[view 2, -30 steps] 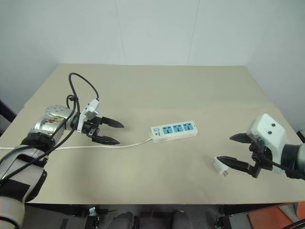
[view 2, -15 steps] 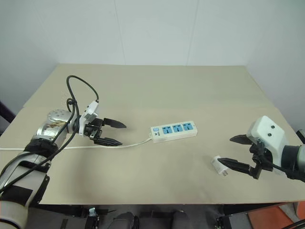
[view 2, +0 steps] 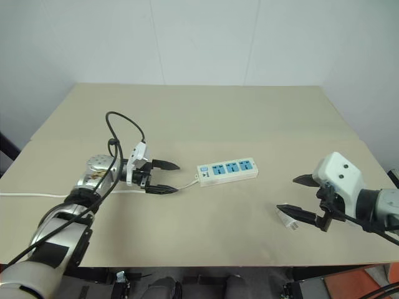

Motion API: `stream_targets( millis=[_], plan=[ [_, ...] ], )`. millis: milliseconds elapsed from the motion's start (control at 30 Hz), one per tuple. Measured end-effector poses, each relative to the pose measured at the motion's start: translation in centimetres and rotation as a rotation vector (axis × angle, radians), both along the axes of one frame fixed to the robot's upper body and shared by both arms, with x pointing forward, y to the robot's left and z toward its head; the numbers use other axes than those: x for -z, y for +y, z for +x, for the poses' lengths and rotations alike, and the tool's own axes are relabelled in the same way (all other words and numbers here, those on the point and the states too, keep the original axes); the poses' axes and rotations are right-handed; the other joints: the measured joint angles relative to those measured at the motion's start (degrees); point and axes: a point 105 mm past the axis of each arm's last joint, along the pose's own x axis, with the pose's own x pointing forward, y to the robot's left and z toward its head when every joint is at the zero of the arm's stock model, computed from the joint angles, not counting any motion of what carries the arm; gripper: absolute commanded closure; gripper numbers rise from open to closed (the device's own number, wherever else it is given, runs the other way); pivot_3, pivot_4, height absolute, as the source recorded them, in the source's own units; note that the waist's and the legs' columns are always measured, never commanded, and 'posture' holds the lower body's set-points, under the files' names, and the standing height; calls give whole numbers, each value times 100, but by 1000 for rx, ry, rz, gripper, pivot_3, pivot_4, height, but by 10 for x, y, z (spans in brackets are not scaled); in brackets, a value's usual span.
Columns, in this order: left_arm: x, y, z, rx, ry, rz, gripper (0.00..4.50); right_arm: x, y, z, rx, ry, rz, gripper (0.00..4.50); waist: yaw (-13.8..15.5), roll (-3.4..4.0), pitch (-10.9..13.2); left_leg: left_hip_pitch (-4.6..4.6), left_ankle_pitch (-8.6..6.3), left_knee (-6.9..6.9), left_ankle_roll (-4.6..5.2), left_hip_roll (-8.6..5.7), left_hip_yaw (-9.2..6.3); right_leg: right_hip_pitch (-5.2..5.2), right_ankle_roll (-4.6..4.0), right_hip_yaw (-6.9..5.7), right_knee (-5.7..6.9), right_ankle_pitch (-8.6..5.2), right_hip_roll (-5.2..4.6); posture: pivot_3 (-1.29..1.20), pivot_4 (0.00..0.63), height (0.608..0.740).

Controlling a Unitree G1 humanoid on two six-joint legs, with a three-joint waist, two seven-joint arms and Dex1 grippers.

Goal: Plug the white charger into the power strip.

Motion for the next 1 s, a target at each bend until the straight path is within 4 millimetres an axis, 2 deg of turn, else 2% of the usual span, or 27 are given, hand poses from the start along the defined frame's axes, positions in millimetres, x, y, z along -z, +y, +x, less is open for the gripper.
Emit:
stream_targets(
  millis=[267,533,1000],
  plan=[
    [12,-21,9,-66,-22,-37,29,3,13,8,-11,-29,29,0,13,-1,0,-2,0,1,0,-2,-1,0,1,-1,0,0,-1,0,150,740],
    [12,-43,19,-148,-59,-97,29,4,22,12,-13,-46,47,0,15,-1,0,-2,0,0,0,-2,-2,0,1,-2,0,1,-2,0,150,740],
    [18,-74,21,-175,7,-153,29,7,28,8,2,-31,61,0,15,-2,0,0,0,0,0,-3,-3,3,1,-2,0,1,-2,0,150,740]
  ],
)
